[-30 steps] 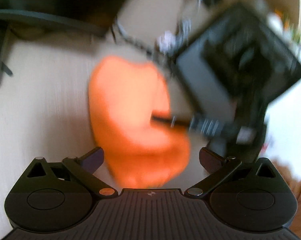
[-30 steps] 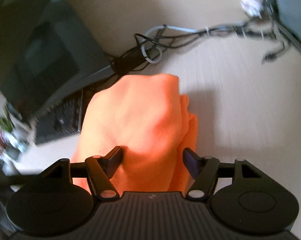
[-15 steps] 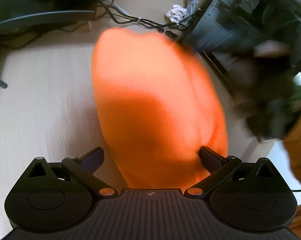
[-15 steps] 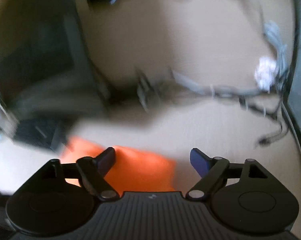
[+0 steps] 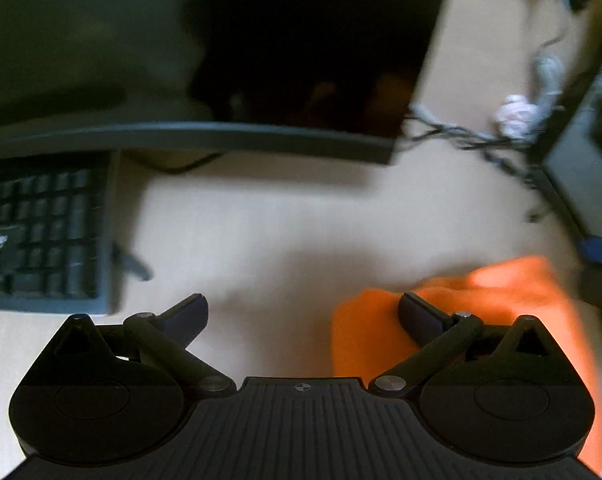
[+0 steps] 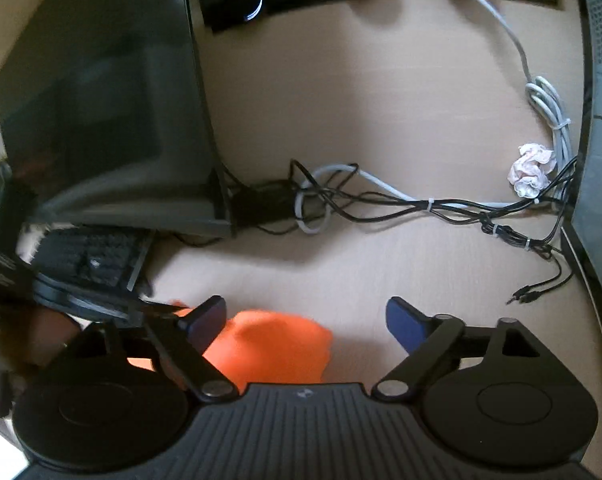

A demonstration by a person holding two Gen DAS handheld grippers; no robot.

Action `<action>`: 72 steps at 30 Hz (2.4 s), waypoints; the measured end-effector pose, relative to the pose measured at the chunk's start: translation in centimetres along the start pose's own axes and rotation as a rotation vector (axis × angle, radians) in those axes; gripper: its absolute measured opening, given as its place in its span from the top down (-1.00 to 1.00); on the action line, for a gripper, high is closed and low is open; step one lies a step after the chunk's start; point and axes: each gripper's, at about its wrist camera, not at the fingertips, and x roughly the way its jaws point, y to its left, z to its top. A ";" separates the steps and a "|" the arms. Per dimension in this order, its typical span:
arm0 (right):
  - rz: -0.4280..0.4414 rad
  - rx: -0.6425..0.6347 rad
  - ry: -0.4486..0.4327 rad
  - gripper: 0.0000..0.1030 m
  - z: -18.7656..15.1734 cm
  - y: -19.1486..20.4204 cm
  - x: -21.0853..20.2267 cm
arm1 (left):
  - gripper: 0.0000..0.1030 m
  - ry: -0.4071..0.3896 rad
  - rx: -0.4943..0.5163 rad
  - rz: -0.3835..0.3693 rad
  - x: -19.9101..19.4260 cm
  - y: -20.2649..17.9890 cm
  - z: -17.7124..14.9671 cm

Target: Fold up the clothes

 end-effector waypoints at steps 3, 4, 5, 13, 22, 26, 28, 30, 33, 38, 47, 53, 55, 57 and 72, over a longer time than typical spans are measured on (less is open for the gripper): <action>-0.028 -0.063 0.073 -0.75 -1.5 -0.1 2.7 | -1.00 0.024 -0.043 0.006 0.5 1.1 -0.7; -0.051 -0.088 0.094 -0.75 -2.2 -0.1 4.0 | -1.00 0.028 -0.035 0.018 0.9 1.2 -0.8; -0.089 -0.108 0.101 -0.76 -2.9 -0.3 5.0 | -1.00 0.031 -0.028 0.030 1.2 1.3 -1.0; -0.163 -0.147 0.110 -0.76 -2.9 -0.3 4.0 | -1.00 -0.001 -0.076 -0.025 -1.0 2.9 -1.6; 0.017 -0.118 0.099 -0.76 -5.5 1.8 -3.1 | -1.00 -0.058 -0.015 -0.129 -4.2 1.1 -3.0; -0.147 -0.220 0.189 -0.76 -8.5 2.2 0.0 | -1.00 -0.029 -0.016 -0.084 -2.2 0.6 -3.5; -0.172 -0.223 0.193 -0.76 -8.1 1.9 -0.3 | -1.00 -0.041 -0.005 -0.079 -2.6 0.5 -3.5; -0.160 -0.211 0.160 -0.76 -7.1 1.6 -1.5 | -1.00 -0.049 0.009 -0.071 -2.9 0.4 -3.5; -0.095 -0.109 0.088 -0.76 -4.6 0.7 -2.8 | -1.00 -0.043 0.004 -0.071 -2.7 0.6 -3.3; -0.091 -0.038 0.036 -0.76 -1.5 0.4 0.5 | -1.00 -0.043 0.017 -0.059 -2.5 0.3 -3.3; -0.218 -0.110 0.137 -0.76 -3.8 -0.4 6.9 | -1.00 -0.019 -0.038 -0.086 -1.6 2.0 -3.6; 0.000 -0.068 0.052 -0.76 -3.3 1.2 -2.0 | -1.00 -0.017 -0.093 -0.053 -0.5 2.7 -3.4; 0.082 -0.075 0.080 -0.78 -4.8 2.1 -3.5 | -1.00 -0.011 -0.115 -0.054 -0.1 2.9 -3.5; -0.034 -0.191 0.147 -0.78 -7.1 3.0 -2.3 | -1.00 -0.001 -0.143 -0.058 0.0 3.2 -3.5; -0.133 -0.246 0.196 -0.93 -7.6 4.8 3.4 | -1.00 0.025 -0.156 -0.195 -7.0 5.9 -10.0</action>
